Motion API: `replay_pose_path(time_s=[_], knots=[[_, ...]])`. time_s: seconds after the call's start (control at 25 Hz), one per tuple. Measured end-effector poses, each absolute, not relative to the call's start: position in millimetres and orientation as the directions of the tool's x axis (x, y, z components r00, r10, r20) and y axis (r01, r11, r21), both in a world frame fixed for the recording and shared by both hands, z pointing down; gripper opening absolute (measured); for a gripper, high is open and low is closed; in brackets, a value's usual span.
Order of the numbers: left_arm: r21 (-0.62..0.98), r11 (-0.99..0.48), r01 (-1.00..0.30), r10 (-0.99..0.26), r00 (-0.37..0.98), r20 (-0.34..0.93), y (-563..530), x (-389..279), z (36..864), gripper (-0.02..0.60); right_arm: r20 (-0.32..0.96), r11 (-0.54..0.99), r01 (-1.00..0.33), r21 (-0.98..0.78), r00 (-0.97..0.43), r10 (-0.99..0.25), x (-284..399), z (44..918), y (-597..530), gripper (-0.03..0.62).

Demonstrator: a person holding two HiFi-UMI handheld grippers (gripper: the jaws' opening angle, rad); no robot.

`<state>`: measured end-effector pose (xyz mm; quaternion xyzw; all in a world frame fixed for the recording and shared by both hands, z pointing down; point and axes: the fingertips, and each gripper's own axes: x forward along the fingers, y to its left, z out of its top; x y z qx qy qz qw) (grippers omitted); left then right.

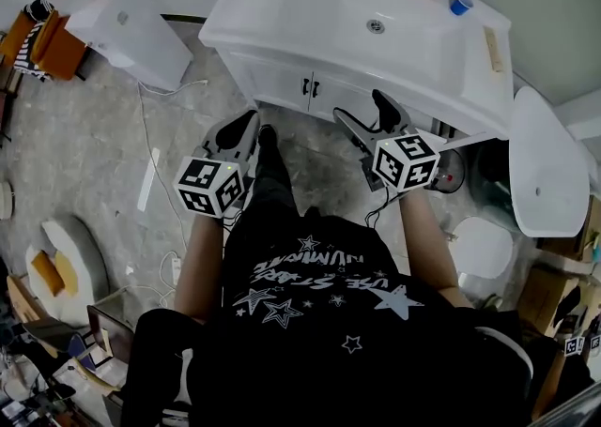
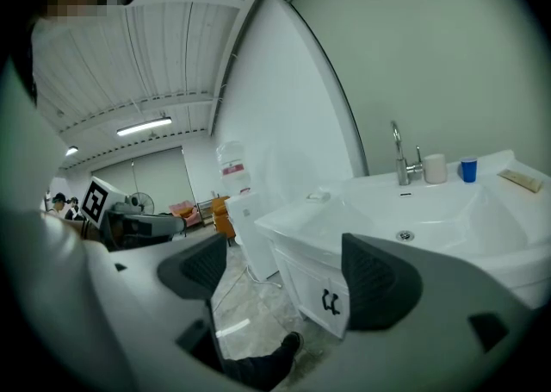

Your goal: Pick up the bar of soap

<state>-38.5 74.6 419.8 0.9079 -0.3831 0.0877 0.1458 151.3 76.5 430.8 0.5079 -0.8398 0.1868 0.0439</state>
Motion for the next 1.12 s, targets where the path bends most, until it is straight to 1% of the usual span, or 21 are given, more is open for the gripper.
replay_pose_path(time_s=[0.24,0.64,1.12], knots=[[0.198,-0.663,-0.722,-0.674,0.690,0.263,18.1,-47.9,424.6,0.009,0.279,0.410,-0.873,-0.263,-0.476,-0.834,147.1,435.5,22.3,0.408],[0.192,-0.659,-0.727,-0.687,0.686,0.238,-130.7,-70.7,415.7,0.009,0.318,0.411,-0.879,-0.243,-0.473,-0.822,130.8,421.2,-119.2,0.408],[0.199,-0.675,-0.710,-0.661,0.702,0.264,-265.1,-89.0,420.6,0.009,0.386,0.452,-0.868,-0.205,-0.496,-0.778,99.9,416.6,-265.7,0.406]])
